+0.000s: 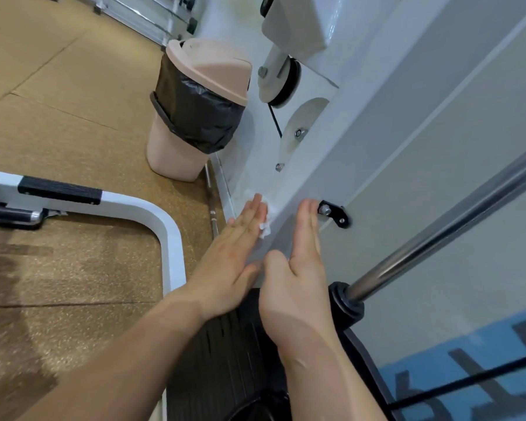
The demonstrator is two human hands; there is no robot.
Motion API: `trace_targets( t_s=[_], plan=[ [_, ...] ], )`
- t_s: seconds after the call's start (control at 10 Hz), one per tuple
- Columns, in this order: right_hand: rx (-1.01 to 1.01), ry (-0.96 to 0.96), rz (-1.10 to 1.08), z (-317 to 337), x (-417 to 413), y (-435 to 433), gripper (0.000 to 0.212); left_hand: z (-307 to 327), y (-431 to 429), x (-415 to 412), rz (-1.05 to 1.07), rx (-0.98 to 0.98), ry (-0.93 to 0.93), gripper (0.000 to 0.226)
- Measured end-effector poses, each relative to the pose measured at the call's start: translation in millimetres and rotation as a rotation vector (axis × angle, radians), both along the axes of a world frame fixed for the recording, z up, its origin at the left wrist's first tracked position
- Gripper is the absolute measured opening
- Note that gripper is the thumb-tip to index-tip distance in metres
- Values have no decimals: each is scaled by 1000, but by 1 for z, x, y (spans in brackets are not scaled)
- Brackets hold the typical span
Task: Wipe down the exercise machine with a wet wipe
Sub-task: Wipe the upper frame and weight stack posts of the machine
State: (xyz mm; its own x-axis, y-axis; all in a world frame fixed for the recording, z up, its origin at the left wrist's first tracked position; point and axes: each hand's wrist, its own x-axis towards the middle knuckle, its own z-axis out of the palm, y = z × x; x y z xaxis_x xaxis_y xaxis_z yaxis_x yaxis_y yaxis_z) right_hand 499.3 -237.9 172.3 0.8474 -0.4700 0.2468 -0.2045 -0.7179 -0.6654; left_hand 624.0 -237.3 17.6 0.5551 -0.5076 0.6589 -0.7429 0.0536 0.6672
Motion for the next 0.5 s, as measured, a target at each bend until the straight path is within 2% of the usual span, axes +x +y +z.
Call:
trace_targets(
  t_s=[0.1,0.2,0.3,0.5],
  plan=[
    [-274,37,49,2,5,11,72,-7,10,-10,-16,4,67,70],
    [-711,197,-47,11,12,8,69,-14,27,-23,-53,-28,188,66],
    [-1192,427,-55,18,13,-8,80,-44,36,-45,-103,-51,422,68],
    [-1617,727,-14,31,12,-19,72,-86,32,-58,-102,-53,684,64]
  ],
)
